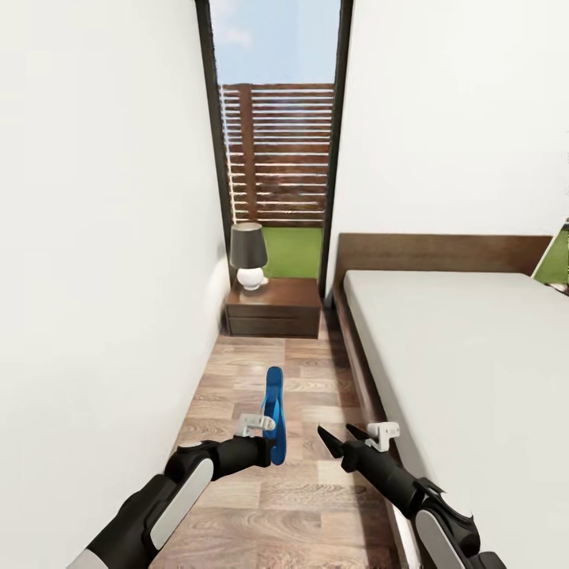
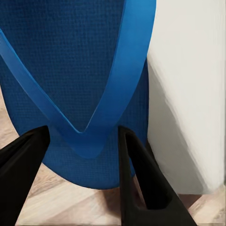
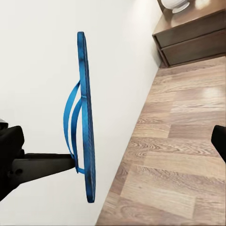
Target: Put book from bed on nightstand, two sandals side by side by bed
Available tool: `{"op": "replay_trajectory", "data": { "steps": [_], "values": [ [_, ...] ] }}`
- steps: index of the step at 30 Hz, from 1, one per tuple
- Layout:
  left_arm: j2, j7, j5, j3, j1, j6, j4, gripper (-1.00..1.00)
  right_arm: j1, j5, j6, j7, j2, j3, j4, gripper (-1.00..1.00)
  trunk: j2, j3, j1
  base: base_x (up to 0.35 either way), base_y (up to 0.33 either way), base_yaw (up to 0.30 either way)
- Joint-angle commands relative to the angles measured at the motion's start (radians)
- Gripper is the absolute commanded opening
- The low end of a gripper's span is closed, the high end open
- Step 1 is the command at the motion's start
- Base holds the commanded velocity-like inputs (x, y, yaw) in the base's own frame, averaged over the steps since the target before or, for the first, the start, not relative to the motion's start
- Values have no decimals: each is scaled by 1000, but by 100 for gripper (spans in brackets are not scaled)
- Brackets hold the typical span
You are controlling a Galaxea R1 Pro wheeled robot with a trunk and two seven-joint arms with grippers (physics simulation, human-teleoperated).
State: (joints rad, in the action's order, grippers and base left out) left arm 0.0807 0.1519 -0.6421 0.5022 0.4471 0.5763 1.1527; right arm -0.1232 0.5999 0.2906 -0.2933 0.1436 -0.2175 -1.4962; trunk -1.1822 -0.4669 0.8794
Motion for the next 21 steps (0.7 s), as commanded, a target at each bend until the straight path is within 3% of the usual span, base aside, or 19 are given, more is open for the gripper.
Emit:
{"op": "replay_trajectory", "data": {
  "steps": [1,9,14,21],
  "values": [
    [1,0,-4,1,1,4,1,-100,-1,9,5,0,1,0,-1,100,-1,-1,-1,-339,0,0],
    [1,1,-4,1,1,3,1,-100,-1,9,7,-3,1,0,-1,100,-1,-1,-1,-322,0,0],
    [1,1,-4,1,1,3,1,-100,-1,9,9,-3,1,1,-1,100,-1,-1,-1,-72,0,-66],
    [1,0,-5,1,1,3,1,-100,0,9,11,-3,1,1,0,100,-1,3,-1,-7,0,-237]
  ]
}}
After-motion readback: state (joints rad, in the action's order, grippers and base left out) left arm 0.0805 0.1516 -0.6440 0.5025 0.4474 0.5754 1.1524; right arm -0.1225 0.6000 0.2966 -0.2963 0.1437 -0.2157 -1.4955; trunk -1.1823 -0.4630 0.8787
